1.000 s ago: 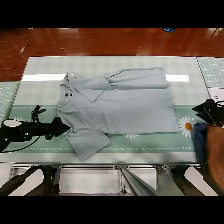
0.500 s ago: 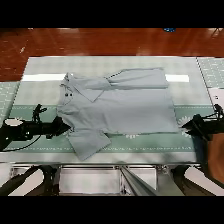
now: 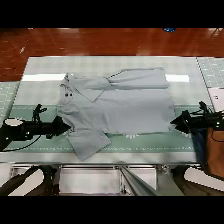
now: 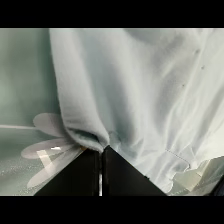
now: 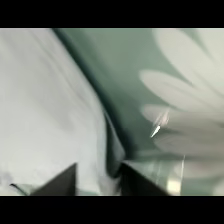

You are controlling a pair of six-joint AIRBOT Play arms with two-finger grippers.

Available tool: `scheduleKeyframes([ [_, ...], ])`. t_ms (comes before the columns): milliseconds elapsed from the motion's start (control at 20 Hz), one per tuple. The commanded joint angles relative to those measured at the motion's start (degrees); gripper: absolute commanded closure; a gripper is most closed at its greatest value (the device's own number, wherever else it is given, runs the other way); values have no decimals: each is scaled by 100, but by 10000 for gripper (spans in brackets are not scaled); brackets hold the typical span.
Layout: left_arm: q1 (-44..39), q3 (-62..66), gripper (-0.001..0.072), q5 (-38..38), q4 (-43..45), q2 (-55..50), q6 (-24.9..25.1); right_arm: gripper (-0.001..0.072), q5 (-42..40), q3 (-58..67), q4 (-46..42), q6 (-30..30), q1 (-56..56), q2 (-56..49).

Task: Fold the shirts.

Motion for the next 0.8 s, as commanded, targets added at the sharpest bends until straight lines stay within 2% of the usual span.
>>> scheduleKeyframes([
  [0, -2, 15, 679, 4, 4, -2, 2, 665, -317, 111, 479, -337, 518, -149],
  [100, -2, 192, 679, 2, -59, -2, 2, 693, 26, 409, 841, -616, 686, -149],
  [250, -4, 1211, 679, -127, -848, 0, 127, 694, 592, 1611, 1401, -686, 903, -129],
  [400, -2, 2909, 679, -275, -1484, 0, 234, 694, 678, 3506, 1318, -214, 1239, -103],
  [600, 125, 5449, 679, -254, -1467, 0, 81, 694, 564, 6179, 1220, 354, 1263, -103],
  [750, 426, 6881, 679, -262, -1440, 22, -179, 694, 767, 7947, 282, 793, 1217, -31],
])
